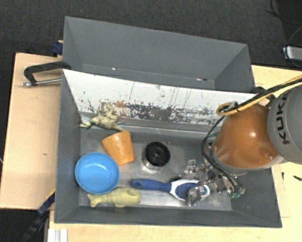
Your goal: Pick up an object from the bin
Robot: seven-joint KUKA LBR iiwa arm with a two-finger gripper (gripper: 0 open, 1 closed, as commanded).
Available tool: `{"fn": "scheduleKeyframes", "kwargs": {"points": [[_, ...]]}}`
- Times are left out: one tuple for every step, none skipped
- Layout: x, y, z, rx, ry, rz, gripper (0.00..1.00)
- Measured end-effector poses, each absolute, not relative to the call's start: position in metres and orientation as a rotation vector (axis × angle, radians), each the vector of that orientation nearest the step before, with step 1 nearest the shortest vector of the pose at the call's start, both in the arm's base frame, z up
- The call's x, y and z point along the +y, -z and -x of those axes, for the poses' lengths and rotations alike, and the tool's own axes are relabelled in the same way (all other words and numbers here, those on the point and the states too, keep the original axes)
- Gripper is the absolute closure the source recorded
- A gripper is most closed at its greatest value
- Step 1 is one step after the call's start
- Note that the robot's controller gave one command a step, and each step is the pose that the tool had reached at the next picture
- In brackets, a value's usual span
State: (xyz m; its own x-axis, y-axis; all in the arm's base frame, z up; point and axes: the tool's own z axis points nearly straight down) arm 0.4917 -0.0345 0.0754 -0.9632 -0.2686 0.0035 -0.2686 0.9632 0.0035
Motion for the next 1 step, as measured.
{"fn": "scheduleKeyframes", "kwargs": {"points": [[-0.0303, -0.208, -0.5111, -3.109, -0.004, -0.541, 1.0]]}}
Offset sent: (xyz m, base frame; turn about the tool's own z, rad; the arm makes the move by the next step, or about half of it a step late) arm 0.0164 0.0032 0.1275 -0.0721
